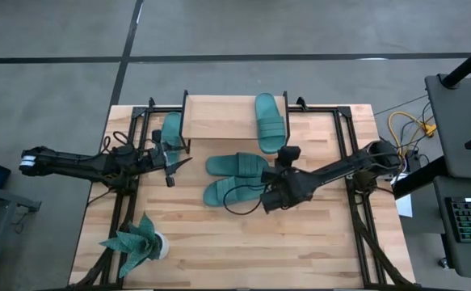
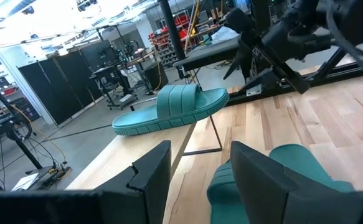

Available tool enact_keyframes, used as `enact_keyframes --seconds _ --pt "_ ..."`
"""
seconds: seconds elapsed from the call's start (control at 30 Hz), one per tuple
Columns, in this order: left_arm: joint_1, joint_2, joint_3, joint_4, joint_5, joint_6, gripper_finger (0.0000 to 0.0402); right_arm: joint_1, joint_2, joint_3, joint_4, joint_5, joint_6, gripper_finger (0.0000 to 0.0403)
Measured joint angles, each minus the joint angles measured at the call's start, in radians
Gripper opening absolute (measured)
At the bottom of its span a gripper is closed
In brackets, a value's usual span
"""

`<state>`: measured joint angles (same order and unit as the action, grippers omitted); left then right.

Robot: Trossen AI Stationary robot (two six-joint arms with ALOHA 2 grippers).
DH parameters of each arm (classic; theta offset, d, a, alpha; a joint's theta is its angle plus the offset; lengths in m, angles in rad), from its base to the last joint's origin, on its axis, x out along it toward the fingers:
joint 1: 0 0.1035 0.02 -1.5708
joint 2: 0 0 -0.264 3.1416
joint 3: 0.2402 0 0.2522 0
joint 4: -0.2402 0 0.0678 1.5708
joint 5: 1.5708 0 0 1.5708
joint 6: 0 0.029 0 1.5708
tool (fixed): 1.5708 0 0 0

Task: Pick and place slides into the shelf
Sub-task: Put the top right green slide on the shelf

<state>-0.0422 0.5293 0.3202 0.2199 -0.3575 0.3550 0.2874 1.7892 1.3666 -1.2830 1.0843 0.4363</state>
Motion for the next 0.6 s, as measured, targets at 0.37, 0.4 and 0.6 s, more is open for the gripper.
enact_keyframes --seconds 0.37,0.4,0.6 --pt "0.000 -0.001 0.000 0.000 0.000 0.000 0.0151 -0.066 -0.031 -0.011 0.163 -0.082 -0.189 0.0191" --pt "0.000 -0.001 0.000 -0.001 0.000 0.000 0.0151 -0.072 -0.032 -0.014 0.180 -0.089 -0.216 0.0190" --pt "0.000 -0.002 0.000 -0.004 0.000 0.000 0.0151 -0.102 -0.036 -0.023 0.212 -0.090 -0.262 0.0182"
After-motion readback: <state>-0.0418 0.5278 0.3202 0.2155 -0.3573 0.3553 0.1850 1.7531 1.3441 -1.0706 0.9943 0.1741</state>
